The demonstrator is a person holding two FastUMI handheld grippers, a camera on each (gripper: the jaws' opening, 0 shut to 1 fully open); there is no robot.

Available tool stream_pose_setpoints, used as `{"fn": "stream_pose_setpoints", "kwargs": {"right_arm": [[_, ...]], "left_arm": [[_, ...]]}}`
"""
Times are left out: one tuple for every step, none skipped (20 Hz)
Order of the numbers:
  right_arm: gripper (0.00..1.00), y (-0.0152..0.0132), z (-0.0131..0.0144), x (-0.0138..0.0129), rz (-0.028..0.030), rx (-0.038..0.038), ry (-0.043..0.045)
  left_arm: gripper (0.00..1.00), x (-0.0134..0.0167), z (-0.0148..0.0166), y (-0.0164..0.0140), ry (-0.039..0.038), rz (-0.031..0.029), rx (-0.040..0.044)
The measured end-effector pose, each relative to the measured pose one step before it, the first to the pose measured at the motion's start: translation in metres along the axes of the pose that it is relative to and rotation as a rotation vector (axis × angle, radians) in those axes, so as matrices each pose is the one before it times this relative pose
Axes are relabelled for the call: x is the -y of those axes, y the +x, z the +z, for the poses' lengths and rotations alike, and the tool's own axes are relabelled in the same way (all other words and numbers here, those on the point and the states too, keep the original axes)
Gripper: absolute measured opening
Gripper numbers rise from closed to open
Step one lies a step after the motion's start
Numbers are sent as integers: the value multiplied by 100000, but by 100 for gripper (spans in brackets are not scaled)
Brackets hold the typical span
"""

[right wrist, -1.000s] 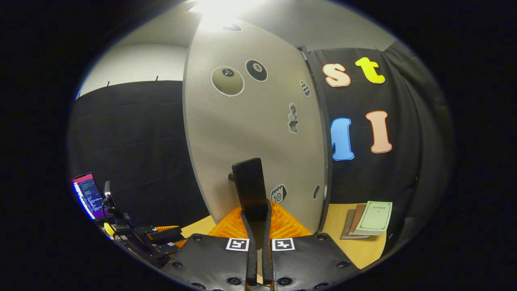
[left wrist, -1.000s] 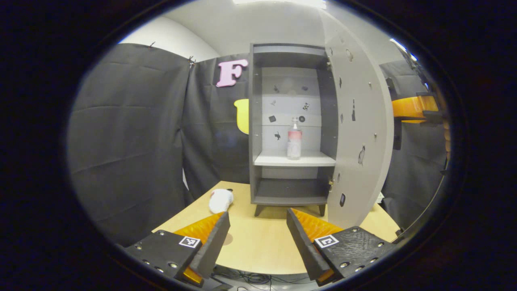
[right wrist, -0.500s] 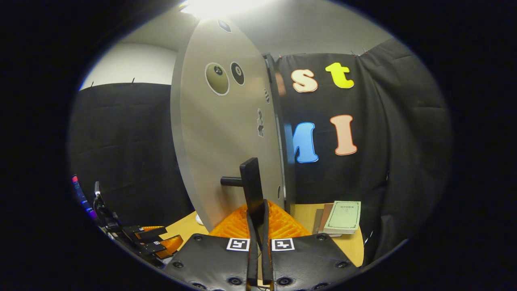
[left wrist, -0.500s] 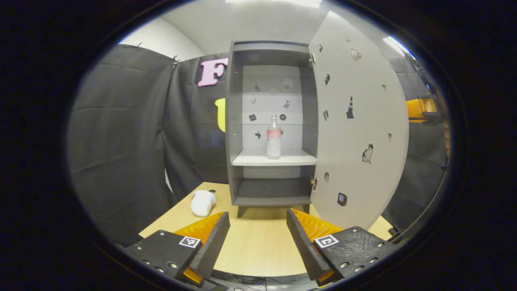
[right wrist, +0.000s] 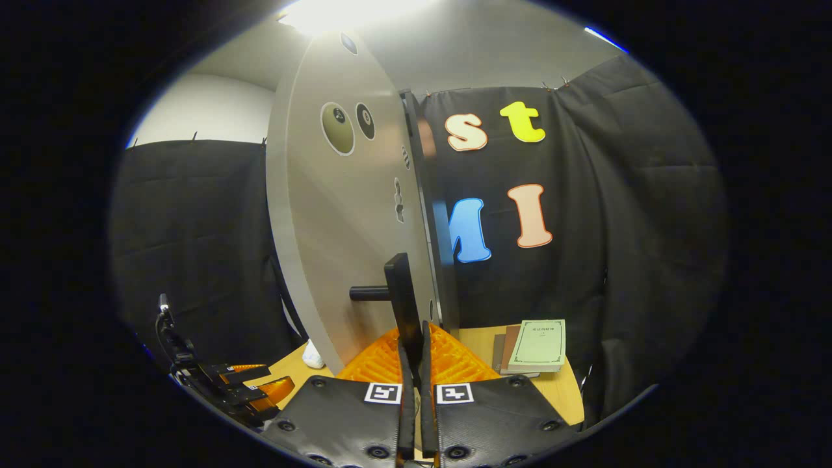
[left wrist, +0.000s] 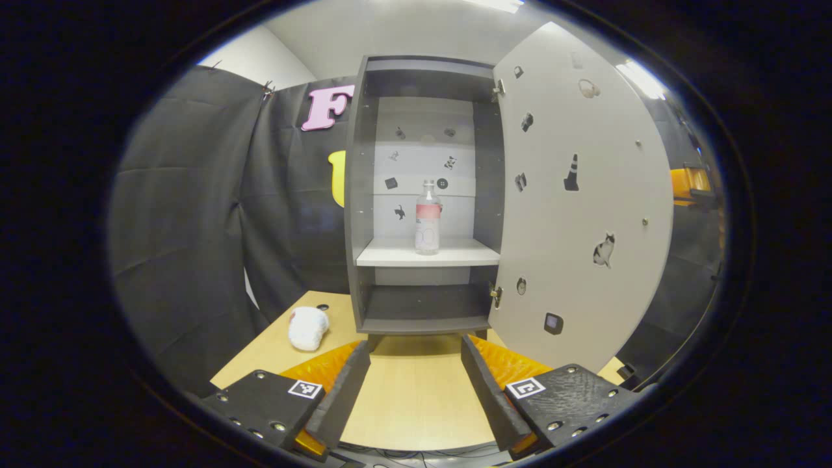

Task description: Open the cabinet door with the right hand, grasp the bottle in the cabinet with the left hand and place it on the coaster, then close the cabinet door with the right hand.

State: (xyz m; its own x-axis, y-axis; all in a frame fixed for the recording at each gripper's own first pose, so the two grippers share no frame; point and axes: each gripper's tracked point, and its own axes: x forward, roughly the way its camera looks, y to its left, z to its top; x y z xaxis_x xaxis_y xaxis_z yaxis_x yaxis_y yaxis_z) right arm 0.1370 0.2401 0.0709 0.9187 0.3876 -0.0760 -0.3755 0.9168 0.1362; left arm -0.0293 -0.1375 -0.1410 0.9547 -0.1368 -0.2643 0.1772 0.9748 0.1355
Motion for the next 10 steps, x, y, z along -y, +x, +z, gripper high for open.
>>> {"fn": "stream_pose_setpoints", "kwargs": {"right_arm": [[2, 115, -95, 205, -1469, 14, 57], [6, -266, -189, 157, -1430, -534, -841], [5, -477, -342, 55, -1434, -732, -921], [2, -551, -361, 134, -1592, -869, -494], [5, -468, -408, -19, -2110, -914, 126], [2, -487, -266, 118, -2325, -454, 1543], [5, -371, -273, -103, -2403, -141, 2869], [5, -442, -281, -36, -1820, -445, 3544], [5, -415, -320, 100, -2955, -1164, 3218], [4, -680, -220, 398, -3573, -599, 2141]], "left_arm": [[87, -394, -36, 563, 278, -1517, -709], [86, -268, 216, 608, 492, -1154, -197], [86, -120, 407, 647, 466, -1446, 292], [87, -166, 542, 638, 143, -1953, 369], [86, -281, 98, 779, -202, -2494, 140], [86, -283, 93, 974, -281, -2686, -264], [87, -459, 67, 925, -192, -2873, -249], [86, -716, 425, 1199, 134, -2616, -34], [86, -571, 305, 954, 494, -2770, 194], [86, -343, 394, 586, 623, -2534, 482]]}}
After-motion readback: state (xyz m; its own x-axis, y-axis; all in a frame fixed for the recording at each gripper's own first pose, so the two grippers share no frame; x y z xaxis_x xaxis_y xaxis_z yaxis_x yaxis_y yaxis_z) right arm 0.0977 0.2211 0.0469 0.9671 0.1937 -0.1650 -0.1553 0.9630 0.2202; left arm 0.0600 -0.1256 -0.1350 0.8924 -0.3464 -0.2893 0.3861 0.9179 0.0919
